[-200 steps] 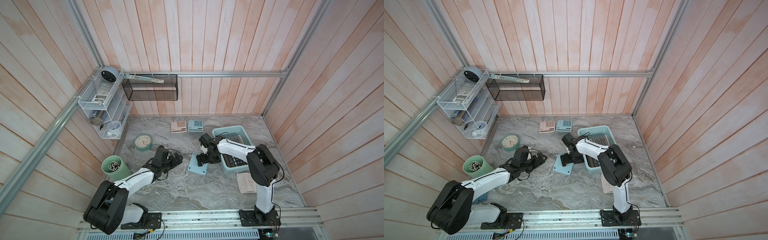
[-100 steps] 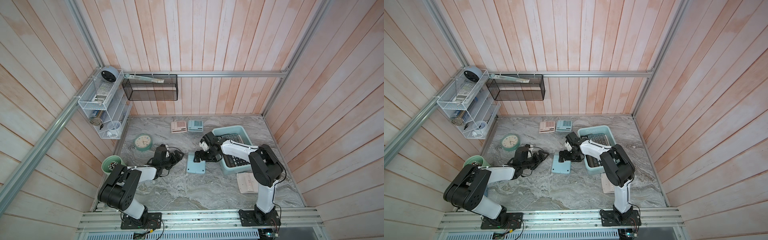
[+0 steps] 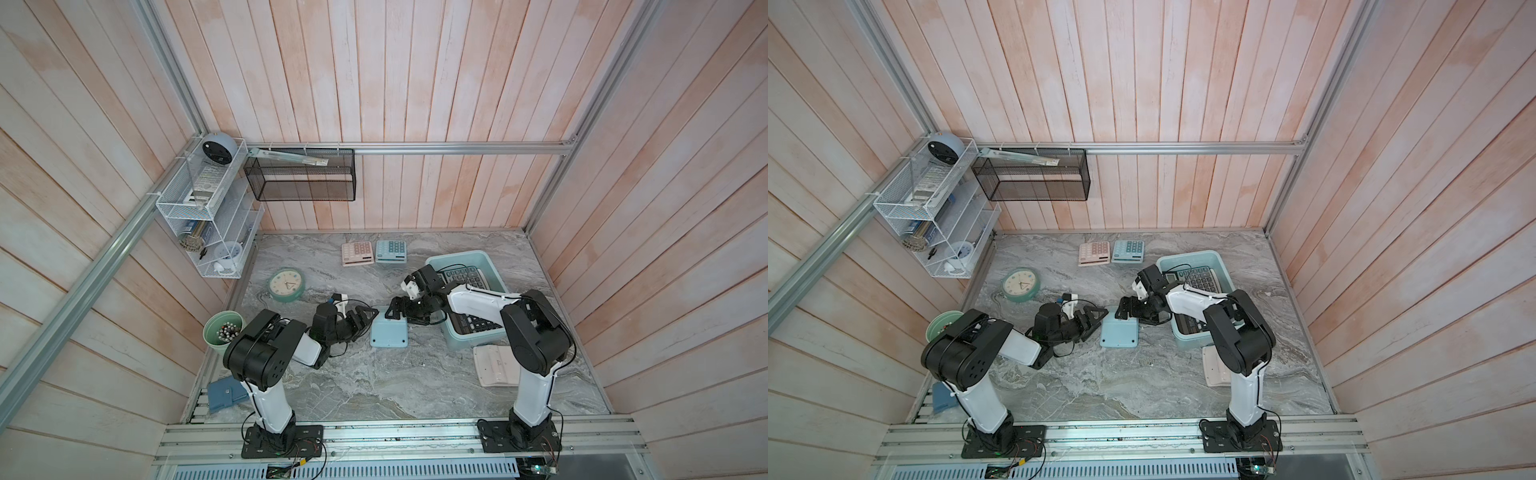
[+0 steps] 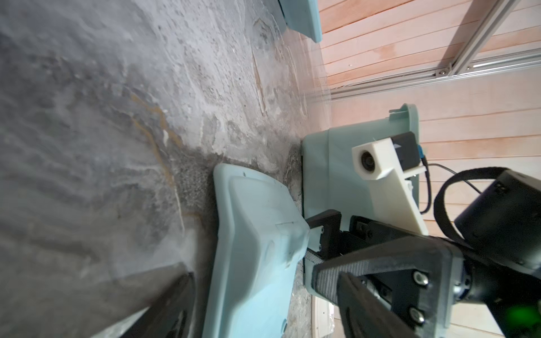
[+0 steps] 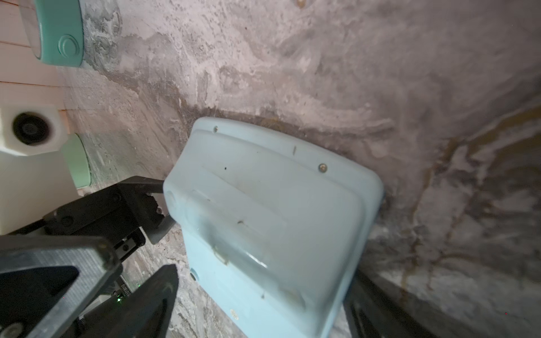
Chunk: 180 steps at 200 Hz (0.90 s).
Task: Put the calculator in the storage box
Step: Pick up the calculator at the center of the board.
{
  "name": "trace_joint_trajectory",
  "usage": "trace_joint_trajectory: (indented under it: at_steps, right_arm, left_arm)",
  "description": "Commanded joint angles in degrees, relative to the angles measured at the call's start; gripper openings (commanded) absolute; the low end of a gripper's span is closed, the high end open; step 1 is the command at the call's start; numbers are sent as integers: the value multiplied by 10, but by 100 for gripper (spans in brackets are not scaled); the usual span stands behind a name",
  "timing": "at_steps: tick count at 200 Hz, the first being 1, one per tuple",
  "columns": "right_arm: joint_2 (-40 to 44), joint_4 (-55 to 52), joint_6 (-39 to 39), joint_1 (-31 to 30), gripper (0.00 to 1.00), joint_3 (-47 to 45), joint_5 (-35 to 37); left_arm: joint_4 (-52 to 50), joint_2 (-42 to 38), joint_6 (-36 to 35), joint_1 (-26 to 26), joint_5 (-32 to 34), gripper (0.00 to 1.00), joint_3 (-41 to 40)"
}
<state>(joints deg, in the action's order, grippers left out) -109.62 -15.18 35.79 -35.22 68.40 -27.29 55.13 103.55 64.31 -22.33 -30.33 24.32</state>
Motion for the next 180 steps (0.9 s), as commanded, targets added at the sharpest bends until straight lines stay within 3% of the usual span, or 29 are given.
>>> trace_joint_trajectory:
  at_steps: [1, 63, 125, 180]
  right_arm:
    - [-15, 10, 19, 4, 91, -9, -19]
    - [-24, 40, 41, 3, 87, -13, -40]
    - [-31, 79, 71, 2, 85, -20, -65]
    - [-30, 105, 89, 2, 84, -25, -75]
  left_arm:
    - [-4, 28, 30, -10, -11, 74, -24]
    - [57, 4, 77, -21, -22, 63, -39]
    - [24, -49, 79, -32, -15, 57, -35]
    - [-19, -78, 65, -33, -10, 41, -31]
